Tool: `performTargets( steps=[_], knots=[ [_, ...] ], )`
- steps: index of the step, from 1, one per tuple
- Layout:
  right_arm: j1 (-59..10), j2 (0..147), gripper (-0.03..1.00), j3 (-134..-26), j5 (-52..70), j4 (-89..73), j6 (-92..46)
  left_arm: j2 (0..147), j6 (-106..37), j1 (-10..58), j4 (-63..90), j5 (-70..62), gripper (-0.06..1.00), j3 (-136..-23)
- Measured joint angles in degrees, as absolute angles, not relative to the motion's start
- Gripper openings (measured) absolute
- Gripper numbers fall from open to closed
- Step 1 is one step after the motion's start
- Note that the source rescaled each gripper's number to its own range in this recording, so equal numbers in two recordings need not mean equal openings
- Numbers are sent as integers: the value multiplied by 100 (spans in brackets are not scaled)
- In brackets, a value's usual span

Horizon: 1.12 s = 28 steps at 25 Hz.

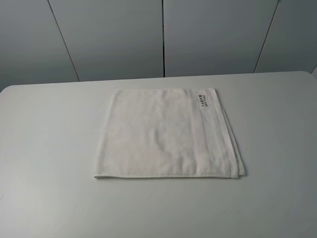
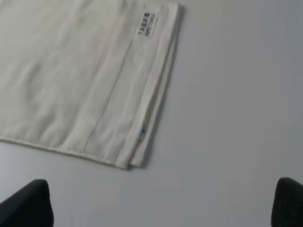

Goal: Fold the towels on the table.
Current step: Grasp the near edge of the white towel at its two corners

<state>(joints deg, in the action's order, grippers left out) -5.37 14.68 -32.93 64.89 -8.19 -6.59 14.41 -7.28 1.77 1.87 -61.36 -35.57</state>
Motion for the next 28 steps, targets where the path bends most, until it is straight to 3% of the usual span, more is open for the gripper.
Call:
performTargets(
  steps=[8, 14, 19, 28],
  knots=[
    [-537, 3816, 100, -3863, 5885, -885, -1530, 4070, -1882, 177, 668, -5877, 99, -4150],
    [-529, 5318, 100, -4223, 5491, -1454, -2360, 5926, -3502, 254, 1658, -5114, 98, -4361],
    [-529, 6412, 100, -4298, 5256, -1908, -2937, 7167, -4369, 1058, 1500, -4454, 95, -4361],
    [-529, 7314, 100, -4307, 4951, -2176, -3382, 9245, -4429, 2695, 285, -3759, 95, -4903]
  ],
)
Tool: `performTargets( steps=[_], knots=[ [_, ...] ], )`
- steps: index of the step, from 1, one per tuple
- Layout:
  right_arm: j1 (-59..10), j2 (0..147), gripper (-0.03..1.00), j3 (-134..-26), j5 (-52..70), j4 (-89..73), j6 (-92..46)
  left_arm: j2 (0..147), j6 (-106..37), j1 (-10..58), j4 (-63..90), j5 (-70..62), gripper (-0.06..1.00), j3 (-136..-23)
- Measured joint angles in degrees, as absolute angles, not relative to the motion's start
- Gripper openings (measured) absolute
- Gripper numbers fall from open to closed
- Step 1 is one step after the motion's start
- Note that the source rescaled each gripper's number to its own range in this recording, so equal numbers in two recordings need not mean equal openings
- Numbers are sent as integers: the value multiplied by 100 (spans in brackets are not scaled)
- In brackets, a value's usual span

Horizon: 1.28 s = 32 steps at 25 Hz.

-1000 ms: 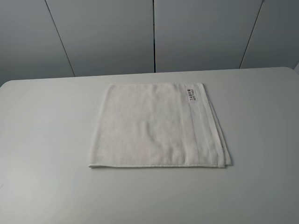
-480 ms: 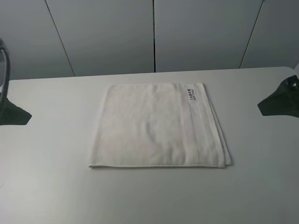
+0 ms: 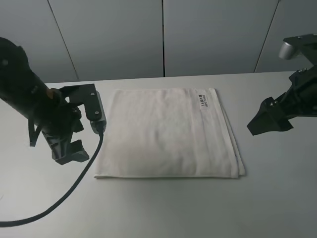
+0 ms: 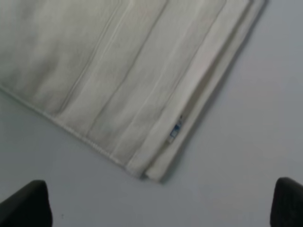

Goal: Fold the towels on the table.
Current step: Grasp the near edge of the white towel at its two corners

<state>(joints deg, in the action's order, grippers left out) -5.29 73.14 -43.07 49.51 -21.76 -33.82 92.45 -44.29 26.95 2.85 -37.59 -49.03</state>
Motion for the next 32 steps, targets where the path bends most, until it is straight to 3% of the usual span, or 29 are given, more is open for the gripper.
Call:
performTargets(
  steps=[10, 32],
  knots=[
    [-529, 7323, 100, -4307, 4876, -2199, -3454, 10722, -4380, 3418, -209, -3898, 95, -5355],
    [-719, 7323, 100, -4307, 4945, -1952, -3825, 11201, -4358, 3453, -262, -3706, 95, -5391]
  ],
)
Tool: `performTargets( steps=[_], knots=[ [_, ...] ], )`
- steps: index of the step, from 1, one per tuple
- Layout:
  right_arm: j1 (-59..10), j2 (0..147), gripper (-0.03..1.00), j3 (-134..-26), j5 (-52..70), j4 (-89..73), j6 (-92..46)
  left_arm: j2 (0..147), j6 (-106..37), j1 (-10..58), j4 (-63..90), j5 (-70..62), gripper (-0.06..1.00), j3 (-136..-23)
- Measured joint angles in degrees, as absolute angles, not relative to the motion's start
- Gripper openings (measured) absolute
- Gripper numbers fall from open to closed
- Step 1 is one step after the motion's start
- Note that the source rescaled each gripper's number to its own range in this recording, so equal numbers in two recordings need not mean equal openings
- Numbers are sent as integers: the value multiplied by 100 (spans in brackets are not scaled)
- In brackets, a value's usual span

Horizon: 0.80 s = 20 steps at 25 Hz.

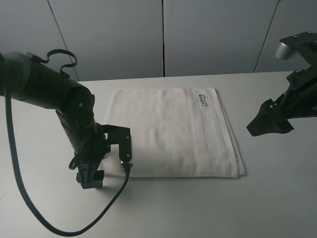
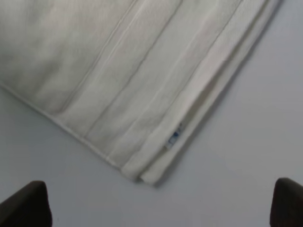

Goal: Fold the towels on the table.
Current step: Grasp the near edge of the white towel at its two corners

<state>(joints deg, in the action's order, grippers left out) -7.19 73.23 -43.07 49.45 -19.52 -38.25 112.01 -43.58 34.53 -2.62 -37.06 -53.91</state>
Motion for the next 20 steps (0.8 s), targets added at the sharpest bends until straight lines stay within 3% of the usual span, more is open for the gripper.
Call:
performTargets(
  steps=[10, 20],
  knots=[
    [-2265, 7695, 100, -4307, 5077, -956, -4736, 11201, -4323, 3453, -297, -3668, 95, -5391],
    [-2899, 9629, 100, -4319, 4322, -476, -5157, 11201, -4323, 3453, -307, -3668, 95, -5391]
  ],
)
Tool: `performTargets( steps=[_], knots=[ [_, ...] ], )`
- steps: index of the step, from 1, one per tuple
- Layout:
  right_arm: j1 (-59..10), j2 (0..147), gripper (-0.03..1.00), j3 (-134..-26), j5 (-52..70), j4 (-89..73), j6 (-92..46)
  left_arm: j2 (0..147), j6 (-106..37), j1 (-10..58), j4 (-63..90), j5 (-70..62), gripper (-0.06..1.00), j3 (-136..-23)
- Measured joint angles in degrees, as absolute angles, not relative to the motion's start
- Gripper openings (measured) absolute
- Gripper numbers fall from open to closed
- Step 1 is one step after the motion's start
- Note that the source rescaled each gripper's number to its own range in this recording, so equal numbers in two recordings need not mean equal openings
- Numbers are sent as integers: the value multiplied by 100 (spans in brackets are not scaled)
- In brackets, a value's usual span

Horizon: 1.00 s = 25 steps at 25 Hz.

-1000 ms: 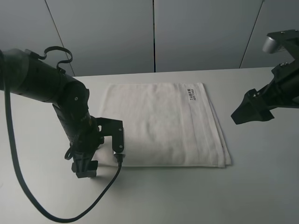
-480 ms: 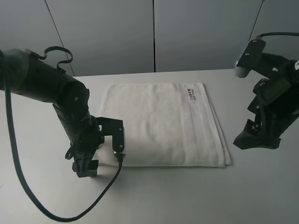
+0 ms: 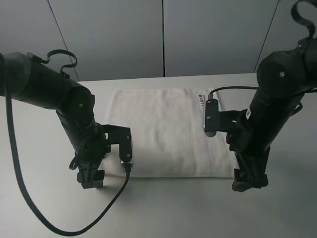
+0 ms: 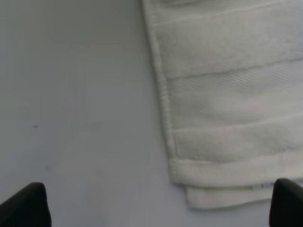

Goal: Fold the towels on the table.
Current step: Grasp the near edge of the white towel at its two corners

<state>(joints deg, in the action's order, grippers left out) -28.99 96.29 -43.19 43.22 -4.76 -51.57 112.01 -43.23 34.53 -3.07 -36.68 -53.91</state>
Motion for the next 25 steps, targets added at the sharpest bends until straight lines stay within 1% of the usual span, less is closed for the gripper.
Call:
performTargets(
  steps=[5, 10, 21, 22, 23, 24, 25],
  knots=[
    [-2922, 9998, 100, -4319, 3853, -138, -5179, 11201, -4323, 3453, -307, -3668, 95, -5391],
    [-2922, 10103, 100, -4319, 3761, 231, -5179, 11201, -4323, 3453, -307, -3668, 95, -5391],
    [-2922, 10564, 100, -4319, 3616, 336, -5179, 11201, -4323, 3453, -307, -3643, 95, -5391],
    [-2922, 10575, 98, -4319, 3590, 340, -5179, 11201, -4323, 3453, -307, -3643, 95, -5391],
    [-2924, 10569, 93, -4319, 3533, 350, -5179, 11201, -4323, 3453, -307, -3643, 95, -5391],
    [-2924, 10579, 86, -4319, 3467, 362, -5179, 11201, -4323, 3453, -307, -3643, 95, -5391],
    [-2924, 10592, 77, -4319, 3379, 362, -5179, 11201, -4323, 3453, -307, -3643, 95, -5391]
  ],
)
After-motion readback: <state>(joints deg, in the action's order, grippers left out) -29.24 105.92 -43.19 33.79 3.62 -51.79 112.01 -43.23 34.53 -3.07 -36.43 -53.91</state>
